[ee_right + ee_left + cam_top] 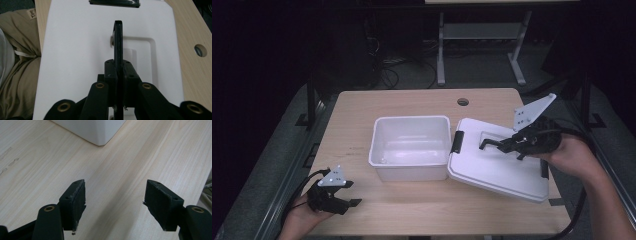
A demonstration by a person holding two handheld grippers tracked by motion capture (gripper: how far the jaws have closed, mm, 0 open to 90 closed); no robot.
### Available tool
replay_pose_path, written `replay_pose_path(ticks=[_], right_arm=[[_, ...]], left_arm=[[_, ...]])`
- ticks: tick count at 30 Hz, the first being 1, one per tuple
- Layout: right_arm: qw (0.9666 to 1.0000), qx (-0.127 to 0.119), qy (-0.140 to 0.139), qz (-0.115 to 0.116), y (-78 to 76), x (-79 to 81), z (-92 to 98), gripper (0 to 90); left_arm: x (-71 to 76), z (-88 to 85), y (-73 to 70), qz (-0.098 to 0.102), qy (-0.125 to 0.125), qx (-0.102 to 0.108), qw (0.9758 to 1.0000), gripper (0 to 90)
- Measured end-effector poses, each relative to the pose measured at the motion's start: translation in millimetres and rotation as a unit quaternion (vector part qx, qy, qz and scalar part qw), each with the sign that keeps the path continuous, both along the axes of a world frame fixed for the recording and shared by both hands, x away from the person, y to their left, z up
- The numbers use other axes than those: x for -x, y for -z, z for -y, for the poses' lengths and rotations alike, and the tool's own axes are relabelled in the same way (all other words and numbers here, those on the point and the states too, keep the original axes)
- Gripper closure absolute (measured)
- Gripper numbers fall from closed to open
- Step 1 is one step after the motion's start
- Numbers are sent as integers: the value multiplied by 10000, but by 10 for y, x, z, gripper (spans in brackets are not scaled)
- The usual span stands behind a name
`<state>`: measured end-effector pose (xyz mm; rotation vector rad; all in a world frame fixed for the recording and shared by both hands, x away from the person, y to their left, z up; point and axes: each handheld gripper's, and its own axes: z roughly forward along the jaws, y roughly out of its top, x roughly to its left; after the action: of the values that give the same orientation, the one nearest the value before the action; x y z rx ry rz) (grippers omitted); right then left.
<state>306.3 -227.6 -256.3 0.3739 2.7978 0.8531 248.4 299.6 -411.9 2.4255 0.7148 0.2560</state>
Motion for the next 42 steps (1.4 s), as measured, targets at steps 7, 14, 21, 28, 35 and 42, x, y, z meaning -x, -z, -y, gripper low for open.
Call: replay_pose_path(ticks=[7, 14, 21, 28, 35, 42], right_arm=[[9999, 12, -122, 7, -58, -80, -140, 843], [9996, 18, -288, -12, -106, -182, -326, 843], [9988, 35, -495, 11, -160, -278, -521, 843], [9980, 28, -639, -8, -193, -345, -692, 843], [9971, 50, -764, -5, -215, -401, -828, 843], [9963, 11, -863, 27, -232, -445, -927, 843]], left_arm=[[-3, -12, 4, -13, -3, 19, 10000, 329], [-4, -35, 5, -17, -16, 55, 10000, 328], [-4, -55, 16, -18, -12, 79, 10000, 327], [-1, -56, 22, -47, -15, 103, 9999, 325], [-9, -48, 32, -60, 1, 123, 9999, 324], [-4, -52, 39, -73, -1, 136, 9999, 322]])
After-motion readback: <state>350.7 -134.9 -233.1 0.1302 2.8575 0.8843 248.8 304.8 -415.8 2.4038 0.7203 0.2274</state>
